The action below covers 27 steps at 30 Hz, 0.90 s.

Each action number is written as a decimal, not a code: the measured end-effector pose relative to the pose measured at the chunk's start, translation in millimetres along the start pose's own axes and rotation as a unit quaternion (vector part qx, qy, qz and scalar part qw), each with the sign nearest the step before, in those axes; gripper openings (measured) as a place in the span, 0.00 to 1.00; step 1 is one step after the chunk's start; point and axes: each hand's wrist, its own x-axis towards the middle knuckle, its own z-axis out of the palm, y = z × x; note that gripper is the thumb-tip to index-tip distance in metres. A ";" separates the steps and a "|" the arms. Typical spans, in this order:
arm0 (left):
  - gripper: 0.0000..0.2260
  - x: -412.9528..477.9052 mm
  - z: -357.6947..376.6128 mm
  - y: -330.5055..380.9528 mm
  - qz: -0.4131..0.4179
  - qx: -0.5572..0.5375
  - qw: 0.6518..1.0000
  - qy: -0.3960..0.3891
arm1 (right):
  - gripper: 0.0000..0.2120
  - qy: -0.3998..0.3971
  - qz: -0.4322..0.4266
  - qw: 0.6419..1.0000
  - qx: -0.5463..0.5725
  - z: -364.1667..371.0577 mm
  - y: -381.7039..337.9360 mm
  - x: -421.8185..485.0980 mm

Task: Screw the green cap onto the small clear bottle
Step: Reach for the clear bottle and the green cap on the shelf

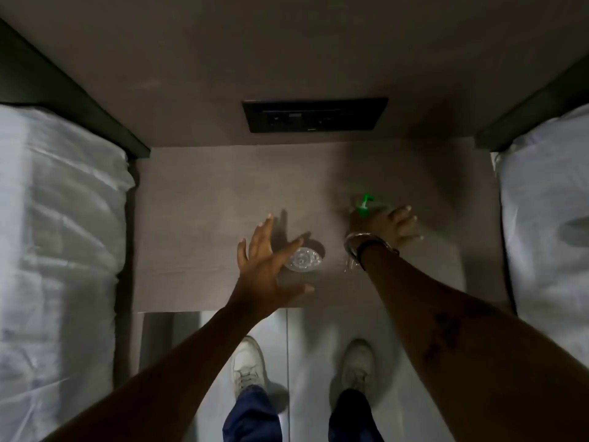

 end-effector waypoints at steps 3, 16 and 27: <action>0.30 3.2 0.0 -5.1 -0.020 -0.007 0.999 0.028 | 0.31 0.018 0.004 1.000 -0.022 1.9 -8.2 5.4; 0.27 9.8 -6.3 -3.3 0.018 0.065 0.997 0.035 | 0.18 0.022 -0.193 0.851 0.488 -70.5 14.8 -50.5; 0.25 10.3 3.7 -4.0 -0.010 0.062 0.997 0.036 | 0.16 0.010 -0.329 0.772 0.543 -58.3 16.4 -121.6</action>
